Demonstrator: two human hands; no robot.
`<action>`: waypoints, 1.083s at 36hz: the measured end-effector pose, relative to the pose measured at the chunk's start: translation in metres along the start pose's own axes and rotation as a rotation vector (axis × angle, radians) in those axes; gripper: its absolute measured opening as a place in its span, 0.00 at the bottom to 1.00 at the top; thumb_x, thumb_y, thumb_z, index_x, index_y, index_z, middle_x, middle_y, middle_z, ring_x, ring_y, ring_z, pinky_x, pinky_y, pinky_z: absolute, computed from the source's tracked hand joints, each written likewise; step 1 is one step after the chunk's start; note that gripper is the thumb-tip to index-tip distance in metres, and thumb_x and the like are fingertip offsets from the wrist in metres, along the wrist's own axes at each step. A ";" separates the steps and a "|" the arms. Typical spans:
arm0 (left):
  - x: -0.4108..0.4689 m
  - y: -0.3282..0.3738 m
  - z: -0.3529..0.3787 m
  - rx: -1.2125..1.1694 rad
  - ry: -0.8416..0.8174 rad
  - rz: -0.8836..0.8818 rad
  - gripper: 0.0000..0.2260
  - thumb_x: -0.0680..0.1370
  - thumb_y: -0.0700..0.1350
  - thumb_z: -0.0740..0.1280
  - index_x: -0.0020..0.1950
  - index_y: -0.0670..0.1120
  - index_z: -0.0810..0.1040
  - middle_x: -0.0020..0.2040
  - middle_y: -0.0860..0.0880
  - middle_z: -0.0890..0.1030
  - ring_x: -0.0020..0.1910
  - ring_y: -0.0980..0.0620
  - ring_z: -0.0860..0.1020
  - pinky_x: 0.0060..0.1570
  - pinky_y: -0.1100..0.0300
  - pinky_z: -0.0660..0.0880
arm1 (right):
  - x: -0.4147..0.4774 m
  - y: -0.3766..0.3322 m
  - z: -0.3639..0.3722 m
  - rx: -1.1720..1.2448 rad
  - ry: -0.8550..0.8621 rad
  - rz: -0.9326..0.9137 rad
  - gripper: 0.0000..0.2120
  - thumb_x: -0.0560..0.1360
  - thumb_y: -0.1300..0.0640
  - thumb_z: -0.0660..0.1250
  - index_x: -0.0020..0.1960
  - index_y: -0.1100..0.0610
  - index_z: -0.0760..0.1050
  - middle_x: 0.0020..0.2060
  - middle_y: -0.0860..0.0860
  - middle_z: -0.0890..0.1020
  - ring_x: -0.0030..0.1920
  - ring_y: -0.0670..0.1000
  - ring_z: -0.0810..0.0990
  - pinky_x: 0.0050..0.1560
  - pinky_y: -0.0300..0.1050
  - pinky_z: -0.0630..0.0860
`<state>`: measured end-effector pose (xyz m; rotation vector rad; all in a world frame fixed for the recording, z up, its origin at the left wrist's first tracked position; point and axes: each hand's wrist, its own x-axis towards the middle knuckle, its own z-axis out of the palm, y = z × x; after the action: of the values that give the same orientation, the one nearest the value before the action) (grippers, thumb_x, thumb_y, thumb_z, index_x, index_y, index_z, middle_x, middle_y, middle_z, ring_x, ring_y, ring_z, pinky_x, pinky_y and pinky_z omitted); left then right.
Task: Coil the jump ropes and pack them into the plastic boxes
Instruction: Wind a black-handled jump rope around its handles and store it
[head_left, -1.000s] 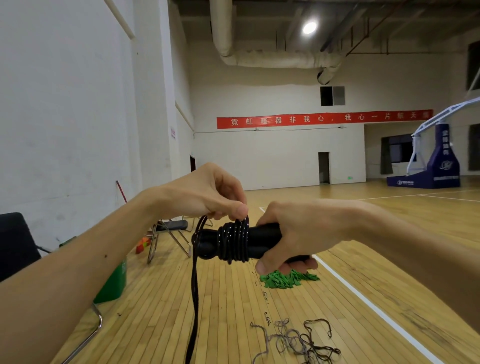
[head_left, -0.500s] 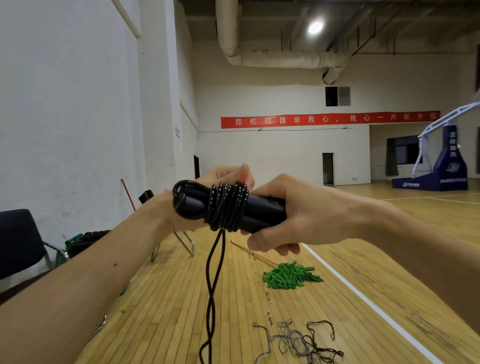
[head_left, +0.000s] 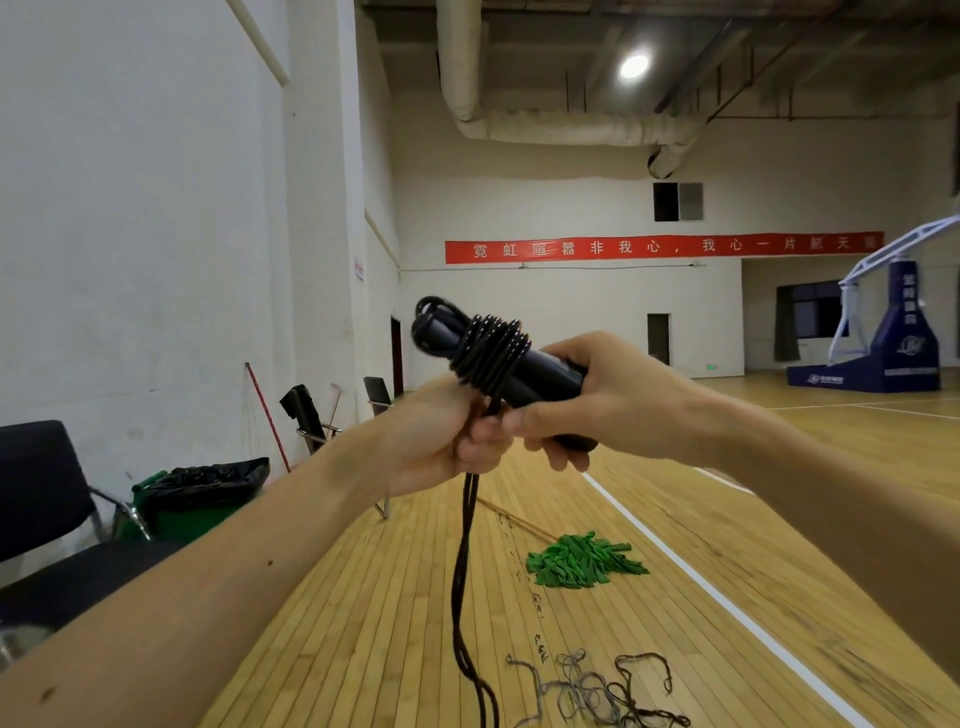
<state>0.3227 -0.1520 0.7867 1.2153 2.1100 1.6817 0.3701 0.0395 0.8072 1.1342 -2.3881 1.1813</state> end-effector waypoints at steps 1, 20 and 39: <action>0.001 -0.004 0.003 -0.005 0.008 -0.010 0.22 0.84 0.50 0.54 0.36 0.50 0.82 0.26 0.53 0.65 0.23 0.57 0.62 0.25 0.65 0.60 | 0.001 0.002 -0.002 0.007 0.032 0.010 0.09 0.75 0.61 0.74 0.50 0.65 0.78 0.35 0.55 0.83 0.32 0.52 0.81 0.32 0.42 0.80; -0.002 -0.021 0.027 0.603 0.167 -0.182 0.09 0.85 0.48 0.59 0.63 0.49 0.73 0.34 0.51 0.76 0.31 0.56 0.76 0.41 0.59 0.79 | 0.010 0.044 -0.014 -0.302 0.346 0.219 0.10 0.73 0.54 0.77 0.49 0.55 0.79 0.33 0.54 0.85 0.29 0.48 0.84 0.29 0.37 0.79; 0.000 0.031 0.014 1.618 0.072 0.326 0.12 0.82 0.50 0.63 0.56 0.47 0.84 0.47 0.52 0.82 0.43 0.57 0.74 0.49 0.59 0.74 | 0.013 0.029 -0.006 -0.349 -0.132 0.538 0.10 0.75 0.57 0.75 0.49 0.64 0.81 0.33 0.55 0.84 0.28 0.50 0.79 0.30 0.39 0.77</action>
<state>0.3460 -0.1413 0.8086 1.7409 3.3873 -0.4122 0.3394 0.0475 0.8009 0.4866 -2.9577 0.7748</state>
